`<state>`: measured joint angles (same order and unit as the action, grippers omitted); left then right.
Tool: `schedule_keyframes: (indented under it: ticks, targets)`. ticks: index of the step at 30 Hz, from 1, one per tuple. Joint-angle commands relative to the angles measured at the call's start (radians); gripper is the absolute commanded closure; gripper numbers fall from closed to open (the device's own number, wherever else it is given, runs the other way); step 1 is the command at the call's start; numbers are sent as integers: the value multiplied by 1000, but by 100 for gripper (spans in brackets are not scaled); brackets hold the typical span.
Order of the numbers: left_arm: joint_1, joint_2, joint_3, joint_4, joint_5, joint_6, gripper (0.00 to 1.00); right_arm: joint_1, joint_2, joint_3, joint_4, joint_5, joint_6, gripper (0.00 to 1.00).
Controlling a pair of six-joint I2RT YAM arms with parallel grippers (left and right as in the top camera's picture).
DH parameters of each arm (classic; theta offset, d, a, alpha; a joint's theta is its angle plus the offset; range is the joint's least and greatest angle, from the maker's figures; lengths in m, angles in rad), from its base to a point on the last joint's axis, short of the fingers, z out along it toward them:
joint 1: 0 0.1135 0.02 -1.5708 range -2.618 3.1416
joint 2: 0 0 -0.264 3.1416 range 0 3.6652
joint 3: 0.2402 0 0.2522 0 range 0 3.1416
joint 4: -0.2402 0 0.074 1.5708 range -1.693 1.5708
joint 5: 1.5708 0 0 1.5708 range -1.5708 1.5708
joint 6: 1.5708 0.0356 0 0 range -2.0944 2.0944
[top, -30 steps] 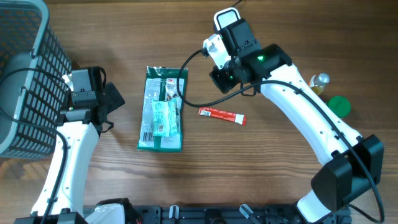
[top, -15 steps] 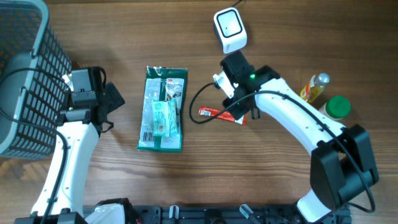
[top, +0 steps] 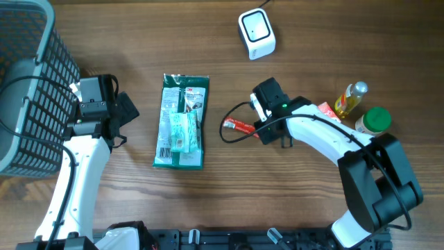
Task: Scan the item barcode
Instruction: 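Pull the red tube out and lay it on the table, then lower the right gripper onto the red tube and grasp it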
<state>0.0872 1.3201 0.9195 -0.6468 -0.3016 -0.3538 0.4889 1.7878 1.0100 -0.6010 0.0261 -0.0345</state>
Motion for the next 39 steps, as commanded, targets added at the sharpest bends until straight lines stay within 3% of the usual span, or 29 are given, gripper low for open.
schedule_keyframes:
  ticks: [1, 11, 15, 21, 30, 34, 39]
  targets:
    - [5, 4, -3, 3, -2, 2, 0, 1, 24, -18, -46, -192, 21, 55]
    - [5, 4, -3, 3, -2, 2, 0, 1, 24, -17, -119, -271, 98, 53]
    - [5, 4, -3, 3, -2, 2, 0, 0, 22, 14, -128, -319, 121, 63]
    - [5, 4, -3, 3, -2, 2, 0, 3, 21, 51, -197, -320, 226, 60]
    - [5, 4, -3, 3, -2, 2, 0, 56, 22, -45, -84, -312, 300, 65]
    - [5, 4, -3, 3, -2, 2, 0, 58, 22, -84, -55, -229, 299, 74]
    - [5, 4, -3, 3, -2, 2, 0, 58, 22, -89, -55, -229, 297, 66]
